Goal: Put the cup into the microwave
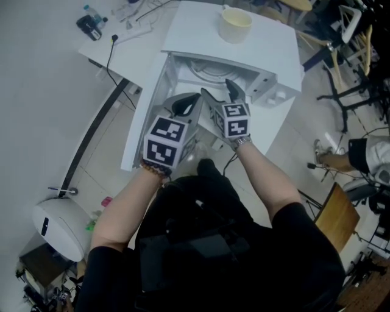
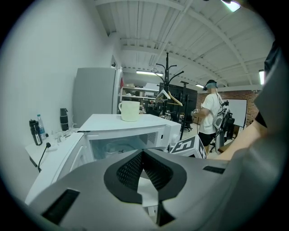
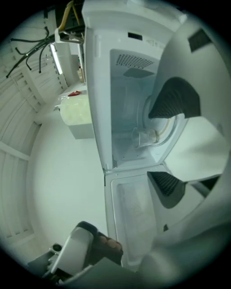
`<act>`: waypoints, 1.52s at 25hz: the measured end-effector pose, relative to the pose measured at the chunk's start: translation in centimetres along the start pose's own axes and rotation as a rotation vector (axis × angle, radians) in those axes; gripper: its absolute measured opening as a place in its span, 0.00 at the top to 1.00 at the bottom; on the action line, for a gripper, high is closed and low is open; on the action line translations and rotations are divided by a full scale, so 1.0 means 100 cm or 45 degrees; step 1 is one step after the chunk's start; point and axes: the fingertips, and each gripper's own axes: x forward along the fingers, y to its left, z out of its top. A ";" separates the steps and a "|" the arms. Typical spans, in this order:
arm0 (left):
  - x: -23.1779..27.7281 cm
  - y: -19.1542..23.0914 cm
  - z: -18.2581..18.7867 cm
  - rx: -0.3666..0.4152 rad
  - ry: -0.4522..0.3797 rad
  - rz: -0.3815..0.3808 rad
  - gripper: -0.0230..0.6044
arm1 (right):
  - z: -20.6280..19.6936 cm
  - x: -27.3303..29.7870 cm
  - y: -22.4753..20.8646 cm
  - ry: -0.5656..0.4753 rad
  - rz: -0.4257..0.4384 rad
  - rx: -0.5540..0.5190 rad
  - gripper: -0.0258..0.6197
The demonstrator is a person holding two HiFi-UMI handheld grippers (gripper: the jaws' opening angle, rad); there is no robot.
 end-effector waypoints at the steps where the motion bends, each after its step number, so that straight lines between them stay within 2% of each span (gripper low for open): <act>1: -0.003 -0.003 0.002 0.006 -0.009 -0.005 0.96 | 0.000 -0.006 0.000 -0.005 -0.007 -0.001 0.35; 9: -0.026 -0.023 0.008 0.038 -0.054 -0.035 0.96 | 0.005 -0.058 0.001 -0.050 -0.066 -0.001 0.42; 21: -0.042 -0.042 0.032 0.025 -0.149 -0.051 0.96 | 0.015 -0.126 0.005 -0.083 -0.091 -0.036 0.67; 25: -0.039 -0.047 0.035 0.011 -0.163 -0.049 0.96 | 0.014 -0.143 0.005 -0.078 -0.074 -0.045 0.72; 31: -0.029 -0.057 0.048 0.056 -0.194 -0.005 0.96 | 0.016 -0.166 -0.007 -0.095 -0.053 -0.064 0.80; 38: -0.015 -0.072 0.056 0.062 -0.212 0.058 0.96 | 0.020 -0.192 -0.024 -0.111 -0.019 -0.080 0.93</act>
